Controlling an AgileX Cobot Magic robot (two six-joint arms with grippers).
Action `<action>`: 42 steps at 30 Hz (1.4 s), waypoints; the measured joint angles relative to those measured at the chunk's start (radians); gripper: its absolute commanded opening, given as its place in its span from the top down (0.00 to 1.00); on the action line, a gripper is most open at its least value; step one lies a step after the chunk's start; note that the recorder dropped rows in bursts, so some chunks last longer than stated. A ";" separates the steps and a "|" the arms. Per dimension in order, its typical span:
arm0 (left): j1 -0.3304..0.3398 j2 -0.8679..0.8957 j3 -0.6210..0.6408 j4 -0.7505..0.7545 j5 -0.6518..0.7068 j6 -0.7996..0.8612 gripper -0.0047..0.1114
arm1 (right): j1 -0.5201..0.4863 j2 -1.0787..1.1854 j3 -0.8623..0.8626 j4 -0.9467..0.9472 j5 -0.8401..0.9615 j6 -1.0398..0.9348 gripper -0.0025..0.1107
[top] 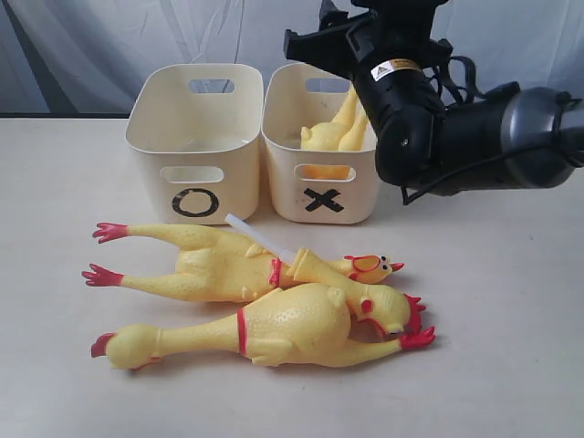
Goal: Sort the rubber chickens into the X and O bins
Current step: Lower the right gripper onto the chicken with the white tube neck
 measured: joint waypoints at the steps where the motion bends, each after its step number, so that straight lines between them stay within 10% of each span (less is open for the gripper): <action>1: 0.000 0.000 0.000 0.000 0.000 0.000 0.96 | 0.000 -0.013 0.000 -0.002 0.014 0.000 0.50; 29: 0.000 0.000 0.000 0.000 0.000 0.000 0.96 | 0.000 -0.322 -0.002 -0.346 1.321 -0.005 0.50; 42: 0.000 0.000 0.000 0.000 0.000 0.000 0.96 | 0.000 -0.261 -0.002 -0.411 1.454 -0.044 0.50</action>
